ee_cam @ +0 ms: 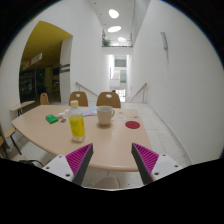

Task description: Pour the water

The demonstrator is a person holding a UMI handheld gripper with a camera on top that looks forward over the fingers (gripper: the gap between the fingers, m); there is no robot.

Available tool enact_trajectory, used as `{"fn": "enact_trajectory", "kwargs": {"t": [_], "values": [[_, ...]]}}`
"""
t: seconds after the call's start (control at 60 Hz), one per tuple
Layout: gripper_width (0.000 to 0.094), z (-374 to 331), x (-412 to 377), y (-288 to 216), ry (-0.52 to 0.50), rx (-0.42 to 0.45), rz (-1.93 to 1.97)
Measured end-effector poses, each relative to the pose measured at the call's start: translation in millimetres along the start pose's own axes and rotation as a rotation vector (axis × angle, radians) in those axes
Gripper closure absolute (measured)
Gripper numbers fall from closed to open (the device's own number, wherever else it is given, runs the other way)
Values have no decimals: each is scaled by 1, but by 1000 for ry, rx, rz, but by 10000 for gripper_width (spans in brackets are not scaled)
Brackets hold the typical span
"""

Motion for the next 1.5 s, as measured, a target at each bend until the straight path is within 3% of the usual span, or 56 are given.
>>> {"fn": "enact_trajectory", "kwargs": {"t": [0.3, 0.433, 0.533, 0.6, 0.65, 0.7, 0.817, 0.9, 1.0, 1.183, 1.283, 1.45, 1.5], "values": [[106, 47, -101, -23, -210, 33, 40], [117, 102, -127, -36, -226, 41, -4], [127, 165, -160, -47, -180, 48, -54], [145, 179, -142, -49, -138, 15, -49], [221, 205, -156, -43, -130, 5, -27], [450, 213, -157, -41, -127, -5, -12], [592, 211, -156, -39, -122, 46, -29], [624, 212, -153, -41, -112, 61, 4], [624, 219, -168, -51, -209, 38, 139], [625, 242, -178, -133, -374, 103, 558], [625, 272, -156, -148, -427, 96, 894], [626, 304, -141, -141, -632, -53, 1473], [627, 305, -153, -150, -639, -84, 1595]]}}
Point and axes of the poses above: the point between the fingertips, and its own axes, seen from behind it with the camera up: x to the right, y down, z forward, the way the camera looks, the point moved 9 cm from there along -z, backward, against the way the camera looks, and after that the axes turned 1 degree about z, right-handed, at the moved point
